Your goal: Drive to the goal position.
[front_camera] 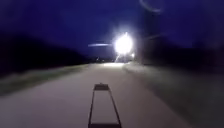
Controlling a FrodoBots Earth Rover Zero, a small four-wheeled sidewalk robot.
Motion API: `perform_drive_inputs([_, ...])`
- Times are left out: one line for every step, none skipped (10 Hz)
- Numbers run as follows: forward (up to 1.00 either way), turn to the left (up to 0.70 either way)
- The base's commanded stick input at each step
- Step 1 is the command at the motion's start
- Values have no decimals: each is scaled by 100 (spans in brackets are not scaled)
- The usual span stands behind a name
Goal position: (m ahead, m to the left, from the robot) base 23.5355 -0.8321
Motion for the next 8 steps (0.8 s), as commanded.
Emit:
perform_drive_inputs([100, 2])
perform_drive_inputs([100, 2])
perform_drive_inputs([100, 2])
perform_drive_inputs([100, 2])
perform_drive_inputs([100, 2])
perform_drive_inputs([100, 2])
perform_drive_inputs([100, 2])
perform_drive_inputs([100, 2])
